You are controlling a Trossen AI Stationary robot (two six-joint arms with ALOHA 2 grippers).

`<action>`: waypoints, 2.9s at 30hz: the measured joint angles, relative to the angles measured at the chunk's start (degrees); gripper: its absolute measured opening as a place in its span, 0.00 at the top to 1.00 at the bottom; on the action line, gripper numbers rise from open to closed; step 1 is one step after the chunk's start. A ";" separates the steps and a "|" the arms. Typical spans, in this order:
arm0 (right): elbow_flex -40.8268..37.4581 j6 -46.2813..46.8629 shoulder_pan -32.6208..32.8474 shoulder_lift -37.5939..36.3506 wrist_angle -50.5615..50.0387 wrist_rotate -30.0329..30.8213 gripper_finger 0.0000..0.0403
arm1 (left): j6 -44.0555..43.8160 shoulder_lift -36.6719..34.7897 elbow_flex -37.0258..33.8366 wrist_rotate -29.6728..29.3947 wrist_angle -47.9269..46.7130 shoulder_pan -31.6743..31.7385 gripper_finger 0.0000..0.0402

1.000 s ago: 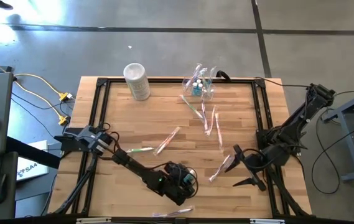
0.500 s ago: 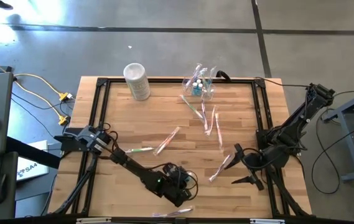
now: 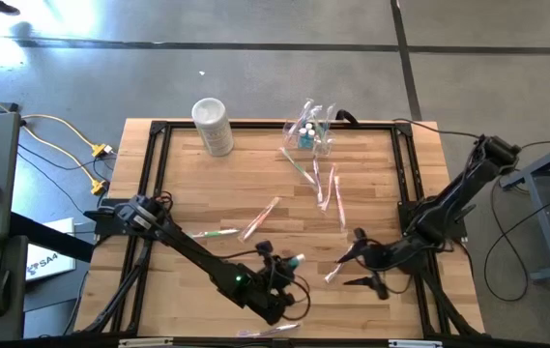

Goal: Pick & Place toothbrushing station
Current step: Put the blue mouthwash into the transparent organizer

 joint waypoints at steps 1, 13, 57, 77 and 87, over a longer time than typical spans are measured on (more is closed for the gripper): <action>-0.04 -0.37 -0.49 1.39 1.76 0.00 0.36 | 3.02 0.02 0.01 -0.07 3.38 0.00 0.81; 0.00 -2.01 -1.03 10.28 19.66 4.86 0.44 | 21.74 -0.18 0.29 -1.50 21.08 -0.37 0.81; 0.09 0.53 -4.49 9.85 16.60 5.56 0.79 | 44.04 0.72 0.29 3.37 31.45 2.89 0.83; 0.04 0.09 -8.84 -4.71 3.53 15.03 0.79 | 81.70 0.50 0.38 -14.06 31.21 5.19 0.18; 0.22 -4.64 -9.50 -6.68 -0.93 26.12 0.79 | 62.39 -13.88 0.38 -7.41 0.77 10.55 0.17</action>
